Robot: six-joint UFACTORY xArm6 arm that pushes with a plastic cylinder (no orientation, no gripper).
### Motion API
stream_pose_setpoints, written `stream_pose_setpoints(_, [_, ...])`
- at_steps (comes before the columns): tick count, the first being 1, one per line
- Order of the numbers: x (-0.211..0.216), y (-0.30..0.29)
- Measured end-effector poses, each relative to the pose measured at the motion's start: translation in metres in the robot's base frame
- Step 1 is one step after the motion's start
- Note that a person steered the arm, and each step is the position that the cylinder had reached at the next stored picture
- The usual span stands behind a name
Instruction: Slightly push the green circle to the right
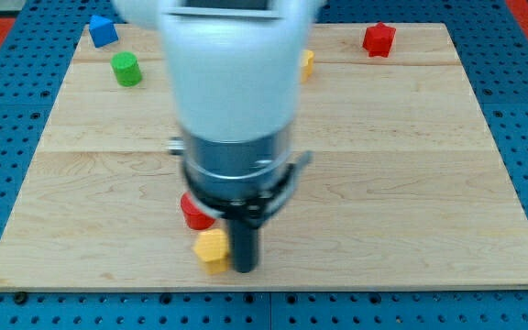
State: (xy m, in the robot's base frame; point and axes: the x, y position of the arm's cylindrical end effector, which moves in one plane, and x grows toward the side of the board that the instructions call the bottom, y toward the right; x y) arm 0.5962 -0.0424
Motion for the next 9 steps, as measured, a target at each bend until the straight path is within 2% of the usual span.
stream_pose_setpoints(1, [0.000,-0.017])
stream_pose_setpoints(2, [0.014,-0.010])
stream_pose_setpoints(3, [0.002,0.043])
stream_pose_setpoints(4, [-0.037,0.100])
stream_pose_setpoints(5, [-0.073,0.126])
stream_pose_setpoints(7, [-0.082,0.147])
stream_pose_setpoints(8, [-0.106,0.186])
stream_pose_setpoints(9, [-0.158,0.167])
